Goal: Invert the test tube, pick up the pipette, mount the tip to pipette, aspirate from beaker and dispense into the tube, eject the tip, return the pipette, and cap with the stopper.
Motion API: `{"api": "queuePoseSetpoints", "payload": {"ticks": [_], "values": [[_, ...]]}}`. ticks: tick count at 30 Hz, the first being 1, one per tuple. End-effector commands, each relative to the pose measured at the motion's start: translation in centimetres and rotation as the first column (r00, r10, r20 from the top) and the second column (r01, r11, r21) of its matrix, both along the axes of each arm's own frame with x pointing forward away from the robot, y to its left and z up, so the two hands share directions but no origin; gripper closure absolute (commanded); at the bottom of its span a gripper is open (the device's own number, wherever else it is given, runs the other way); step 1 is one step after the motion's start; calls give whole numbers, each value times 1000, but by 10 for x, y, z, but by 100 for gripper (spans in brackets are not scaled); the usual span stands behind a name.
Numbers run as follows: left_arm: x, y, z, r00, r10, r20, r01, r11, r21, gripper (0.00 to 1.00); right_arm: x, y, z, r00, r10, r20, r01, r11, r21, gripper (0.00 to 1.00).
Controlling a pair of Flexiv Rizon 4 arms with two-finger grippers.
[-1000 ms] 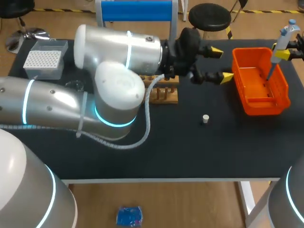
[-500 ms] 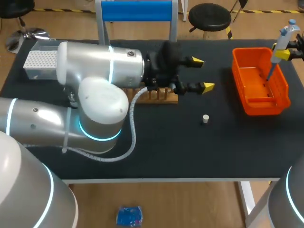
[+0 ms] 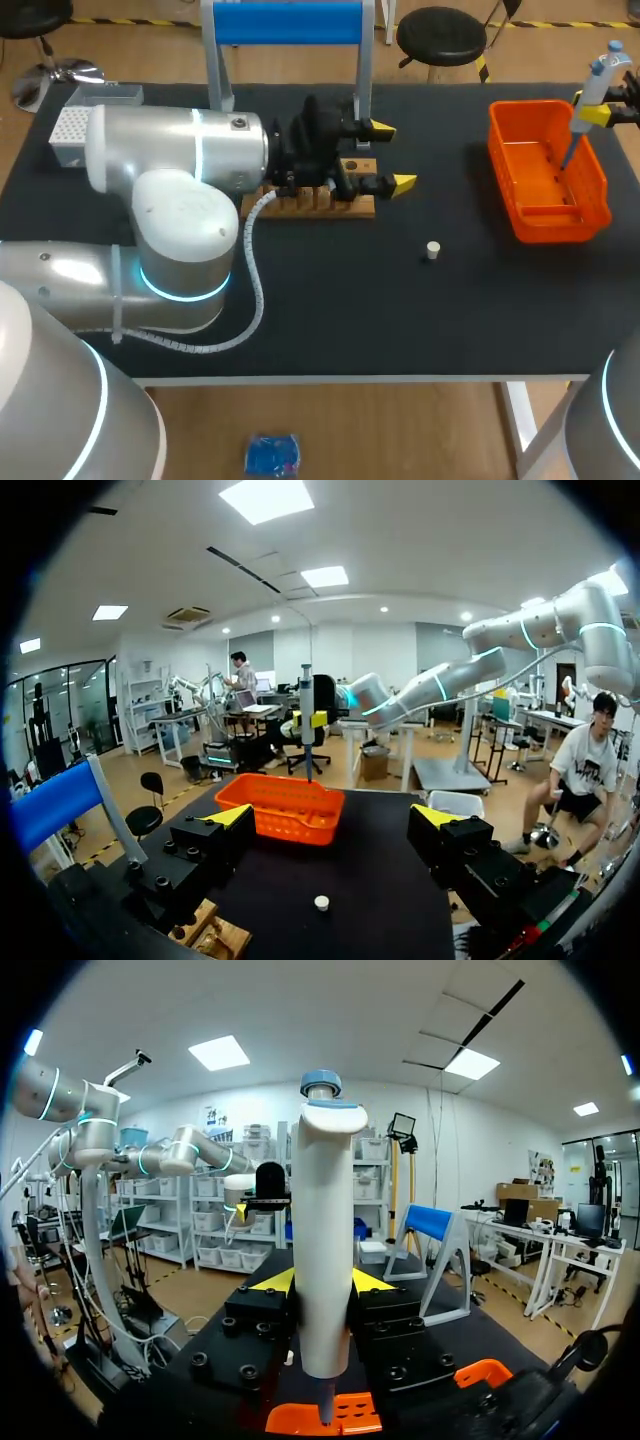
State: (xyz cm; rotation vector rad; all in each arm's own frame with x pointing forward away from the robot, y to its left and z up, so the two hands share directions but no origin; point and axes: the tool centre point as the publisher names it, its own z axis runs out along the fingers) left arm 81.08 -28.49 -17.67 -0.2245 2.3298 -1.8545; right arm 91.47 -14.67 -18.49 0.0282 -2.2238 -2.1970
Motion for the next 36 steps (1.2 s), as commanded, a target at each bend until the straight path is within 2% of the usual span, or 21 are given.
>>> {"api": "queuePoseSetpoints", "payload": {"ticks": [1, 9, 13, 14, 15, 21, 27, 36], "values": [[-4, 15, 2, 997, 5, 80, 23, 937, -347, 0, 0, -1, 1, 1000, 2, -1, -2, 1000, -3, 100], [-6, 24, 7, 995, -3, 101, 41, 923, -381, 0, 0, -1, 1, 1000, 2, -1, -2, 1000, -3, 100], [-6, 30, 7, 997, 23, 77, 10, 917, -399, 0, 0, -1, 1, 1000, 2, -1, -2, 1000, -3, 100], [-6, 32, 7, 998, 36, 56, -11, 921, -390, 0, 0, -1, 1, 1000, 2, -1, -2, 1000, -3, 100], [-5, 33, 8, 997, 44, 66, -13, 914, -405, 0, 0, -1, 1, 1000, 2, -1, -2, 1000, -3, 100], [-2, 39, 23, 995, 76, 67, -41, 910, -411, 0, 0, -1, 1, 1000, 2, -1, -2, 1000, -3, 100], [1, 34, 36, 995, 56, 77, -21, 917, -399, 0, 0, -1, 1, 1000, 2, -1, -2, 1000, -3, 100], [3, 29, 42, 997, 19, 75, 12, 923, -385, 0, 0, -1, 1, 1000, 2, -1, -2, 1000, -3, 100]]}}
